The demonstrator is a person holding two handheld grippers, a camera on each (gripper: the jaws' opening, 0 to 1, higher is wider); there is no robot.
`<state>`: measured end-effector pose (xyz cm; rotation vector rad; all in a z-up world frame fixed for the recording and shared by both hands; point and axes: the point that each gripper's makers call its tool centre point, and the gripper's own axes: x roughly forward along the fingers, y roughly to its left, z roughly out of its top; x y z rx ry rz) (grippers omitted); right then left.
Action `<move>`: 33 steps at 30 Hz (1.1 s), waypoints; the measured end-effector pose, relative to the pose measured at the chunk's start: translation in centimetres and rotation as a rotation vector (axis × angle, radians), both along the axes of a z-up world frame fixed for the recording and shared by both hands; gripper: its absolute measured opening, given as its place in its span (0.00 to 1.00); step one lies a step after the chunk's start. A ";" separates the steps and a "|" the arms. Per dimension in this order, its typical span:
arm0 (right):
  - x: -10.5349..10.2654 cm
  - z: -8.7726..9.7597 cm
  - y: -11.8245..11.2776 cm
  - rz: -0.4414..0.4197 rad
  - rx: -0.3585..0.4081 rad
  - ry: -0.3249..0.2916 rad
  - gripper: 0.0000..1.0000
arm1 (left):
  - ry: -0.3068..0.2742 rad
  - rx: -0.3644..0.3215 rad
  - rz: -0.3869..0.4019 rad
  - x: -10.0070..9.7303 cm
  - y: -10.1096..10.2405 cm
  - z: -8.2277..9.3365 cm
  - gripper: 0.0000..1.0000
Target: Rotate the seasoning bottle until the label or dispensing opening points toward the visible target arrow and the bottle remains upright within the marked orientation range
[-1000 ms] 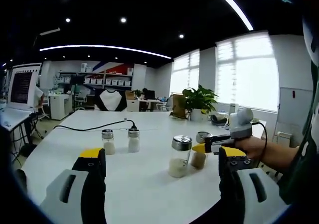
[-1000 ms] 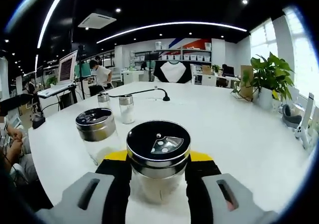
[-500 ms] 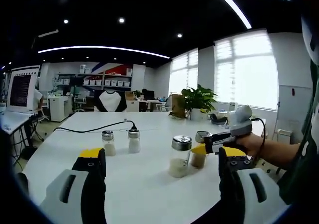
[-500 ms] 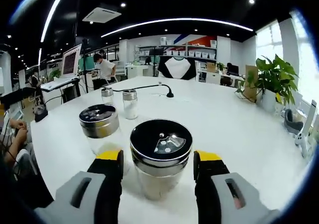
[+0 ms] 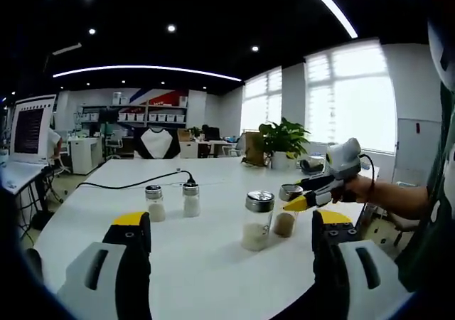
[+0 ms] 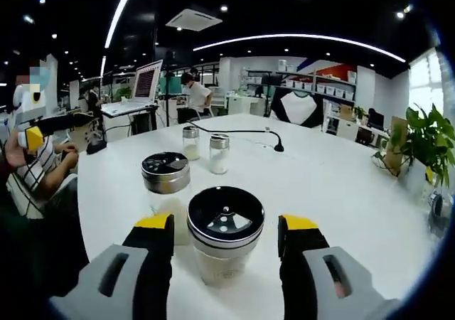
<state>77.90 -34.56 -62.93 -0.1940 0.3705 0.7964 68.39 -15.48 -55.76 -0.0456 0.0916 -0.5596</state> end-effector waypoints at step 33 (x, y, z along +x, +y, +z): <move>-1.0 -1.2 0.8 0.344 0.046 0.090 0.41 | 0.000 0.020 -0.021 -0.5 -0.6 0.2 0.99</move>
